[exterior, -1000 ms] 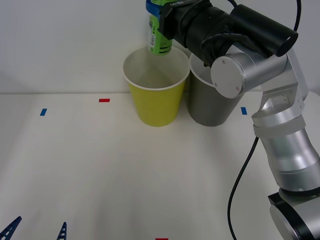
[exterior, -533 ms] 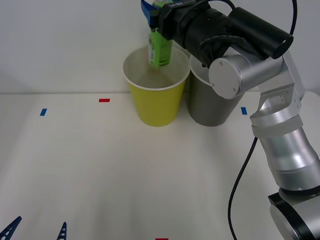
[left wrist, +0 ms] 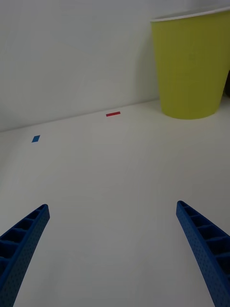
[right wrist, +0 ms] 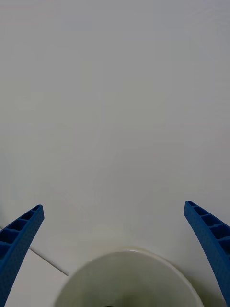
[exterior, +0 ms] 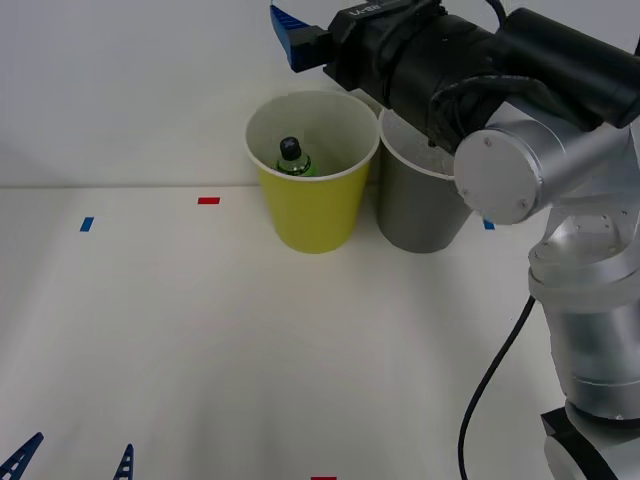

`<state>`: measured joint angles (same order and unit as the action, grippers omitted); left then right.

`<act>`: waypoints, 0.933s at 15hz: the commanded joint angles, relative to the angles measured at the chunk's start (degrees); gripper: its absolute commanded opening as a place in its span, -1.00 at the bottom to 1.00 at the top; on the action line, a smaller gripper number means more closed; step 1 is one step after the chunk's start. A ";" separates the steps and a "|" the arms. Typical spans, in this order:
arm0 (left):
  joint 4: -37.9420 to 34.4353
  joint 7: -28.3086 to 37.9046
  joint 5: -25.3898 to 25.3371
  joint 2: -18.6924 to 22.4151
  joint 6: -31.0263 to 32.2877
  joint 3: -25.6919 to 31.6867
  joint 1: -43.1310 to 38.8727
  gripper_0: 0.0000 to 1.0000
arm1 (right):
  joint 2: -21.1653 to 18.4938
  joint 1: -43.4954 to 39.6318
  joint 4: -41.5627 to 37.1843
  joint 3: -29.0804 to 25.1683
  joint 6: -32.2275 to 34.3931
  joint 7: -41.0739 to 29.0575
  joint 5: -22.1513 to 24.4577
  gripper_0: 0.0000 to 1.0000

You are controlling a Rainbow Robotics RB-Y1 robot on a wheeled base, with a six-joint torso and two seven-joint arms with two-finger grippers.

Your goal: Put cans in the gray bin and PET bottles in the light green bin.

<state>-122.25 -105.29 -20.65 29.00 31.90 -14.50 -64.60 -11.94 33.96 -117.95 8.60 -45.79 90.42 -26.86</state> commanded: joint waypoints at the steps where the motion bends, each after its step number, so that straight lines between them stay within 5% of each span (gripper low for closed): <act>1: 0.00 0.00 0.00 0.00 0.00 0.00 0.00 0.81 | -2.74 -10.31 -10.72 -2.18 -0.70 0.11 -0.56 1.00; 7: 0.00 0.00 0.00 0.00 0.00 0.00 0.00 0.81 | -6.96 -28.68 -27.07 -8.07 2.02 -0.94 -1.18 1.00; 14: 0.00 0.00 0.00 0.00 0.00 0.00 0.00 0.81 | -11.53 -51.71 -28.92 -11.76 22.59 -0.06 -1.88 1.00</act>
<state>-122.26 -105.29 -20.65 29.00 31.90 -14.50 -64.60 -22.85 -14.89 -146.82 -2.66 -26.00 89.89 -28.68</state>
